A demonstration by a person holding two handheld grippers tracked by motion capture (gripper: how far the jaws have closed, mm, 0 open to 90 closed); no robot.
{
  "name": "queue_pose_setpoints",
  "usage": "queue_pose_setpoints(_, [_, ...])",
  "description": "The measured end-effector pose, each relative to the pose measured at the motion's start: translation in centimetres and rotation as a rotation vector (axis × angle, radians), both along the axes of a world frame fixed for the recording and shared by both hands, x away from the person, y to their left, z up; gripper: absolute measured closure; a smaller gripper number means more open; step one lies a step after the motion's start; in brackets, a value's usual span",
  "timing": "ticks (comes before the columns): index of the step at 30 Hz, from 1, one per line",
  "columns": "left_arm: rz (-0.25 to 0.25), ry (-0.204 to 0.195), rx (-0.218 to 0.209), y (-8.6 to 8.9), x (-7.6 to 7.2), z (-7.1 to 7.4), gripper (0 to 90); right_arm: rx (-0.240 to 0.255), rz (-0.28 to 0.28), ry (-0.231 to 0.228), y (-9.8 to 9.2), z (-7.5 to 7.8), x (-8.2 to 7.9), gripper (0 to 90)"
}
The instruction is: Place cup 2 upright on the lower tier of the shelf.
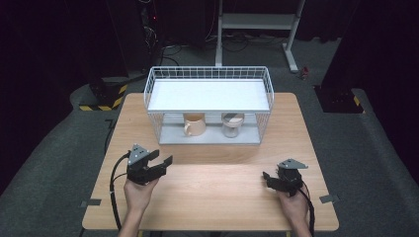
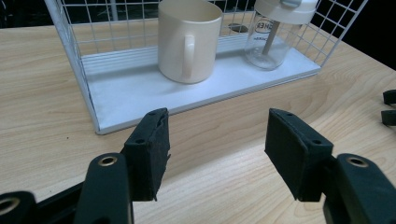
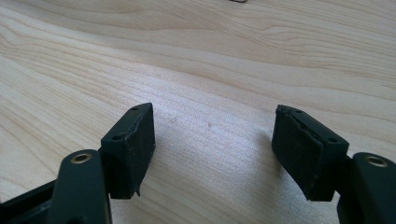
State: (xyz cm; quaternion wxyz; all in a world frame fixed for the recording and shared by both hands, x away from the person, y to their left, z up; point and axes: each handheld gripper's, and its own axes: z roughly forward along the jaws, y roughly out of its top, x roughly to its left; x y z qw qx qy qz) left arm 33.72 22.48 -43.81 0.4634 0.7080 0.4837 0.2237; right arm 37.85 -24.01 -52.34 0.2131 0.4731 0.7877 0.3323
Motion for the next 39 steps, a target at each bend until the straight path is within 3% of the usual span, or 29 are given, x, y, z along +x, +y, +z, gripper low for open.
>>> queue_pose_setpoints(15, [0.001,0.021,0.012,-0.4,-1.1,-1.2,41.1,0.000,0.000,0.000,0.0,0.0,0.0,30.3])
queue_pose_setpoints(31, [0.018,0.080,0.076,-1.6,-0.9,-4.8,40.4,0.001,0.000,0.001,0.0,0.0,0.0,30.3])
queue_pose_setpoints(36, [0.032,0.103,0.051,-1.4,-0.6,-5.9,40.4,0.001,0.000,0.001,0.0,0.0,0.0,30.3])
queue_pose_setpoints(39, [0.040,0.125,0.066,-1.3,-0.3,-6.5,40.4,0.000,0.000,0.001,0.0,0.0,0.0,30.3])
